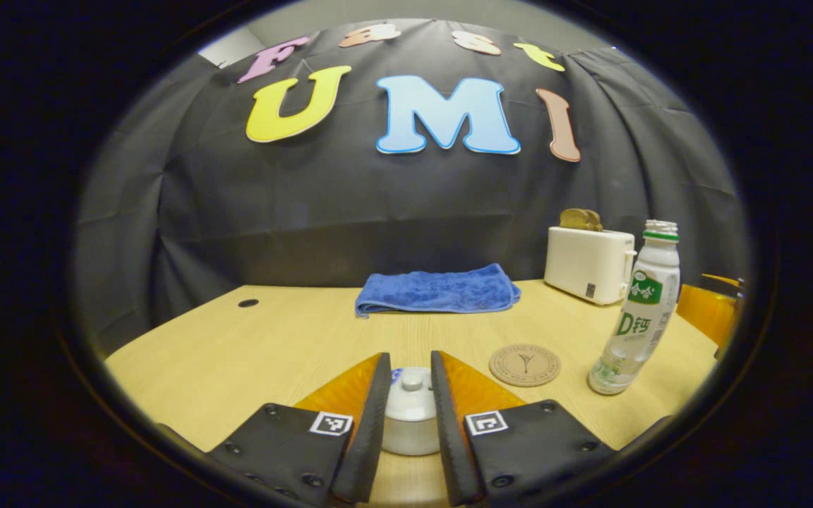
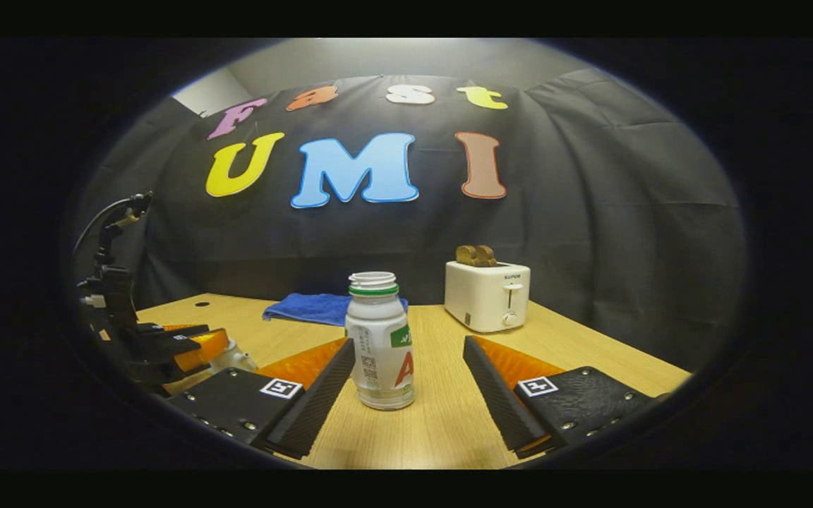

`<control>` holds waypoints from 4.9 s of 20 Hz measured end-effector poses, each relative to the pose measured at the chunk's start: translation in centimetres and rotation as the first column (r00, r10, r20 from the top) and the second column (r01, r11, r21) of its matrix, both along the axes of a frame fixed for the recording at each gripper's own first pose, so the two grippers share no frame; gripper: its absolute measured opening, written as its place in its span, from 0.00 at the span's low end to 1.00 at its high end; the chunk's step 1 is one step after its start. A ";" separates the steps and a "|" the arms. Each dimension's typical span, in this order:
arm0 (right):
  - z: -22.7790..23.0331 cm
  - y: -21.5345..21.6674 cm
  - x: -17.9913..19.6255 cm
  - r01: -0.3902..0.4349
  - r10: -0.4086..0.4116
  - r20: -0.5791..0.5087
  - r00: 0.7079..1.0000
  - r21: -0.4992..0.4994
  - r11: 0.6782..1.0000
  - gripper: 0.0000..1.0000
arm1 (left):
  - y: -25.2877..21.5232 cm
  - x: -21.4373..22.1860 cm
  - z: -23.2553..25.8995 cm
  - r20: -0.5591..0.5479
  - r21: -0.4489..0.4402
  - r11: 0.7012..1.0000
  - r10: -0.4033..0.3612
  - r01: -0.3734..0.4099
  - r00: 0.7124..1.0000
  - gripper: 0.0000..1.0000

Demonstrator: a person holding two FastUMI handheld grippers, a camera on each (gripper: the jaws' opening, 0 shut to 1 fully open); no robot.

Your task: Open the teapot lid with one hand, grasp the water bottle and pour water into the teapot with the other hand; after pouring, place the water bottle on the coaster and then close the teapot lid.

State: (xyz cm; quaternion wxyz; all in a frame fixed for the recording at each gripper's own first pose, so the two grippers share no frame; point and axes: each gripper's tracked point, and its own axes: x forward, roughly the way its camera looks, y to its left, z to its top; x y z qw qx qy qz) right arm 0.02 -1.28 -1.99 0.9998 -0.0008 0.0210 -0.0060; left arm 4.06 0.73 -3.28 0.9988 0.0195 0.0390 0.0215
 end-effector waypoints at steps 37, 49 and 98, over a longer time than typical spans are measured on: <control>-5.2 2.5 4.5 -0.116 0.113 -0.161 0.981 -0.013 0.993 0.95 | 4.1 -4.0 4.2 0.076 -0.088 0.996 -0.010 0.017 0.997 0.12; -5.2 3.2 4.7 -0.139 0.119 -0.180 0.976 -0.103 0.985 0.75 | 5.1 -4.0 3.5 0.056 -0.099 0.995 -0.006 0.012 0.998 0.15; 2.0 12.2 7.7 0.072 0.163 0.048 0.985 -0.987 -0.146 0.74 | 13.4 -6.3 -0.7 -0.018 -0.153 0.984 0.088 -0.089 0.996 0.12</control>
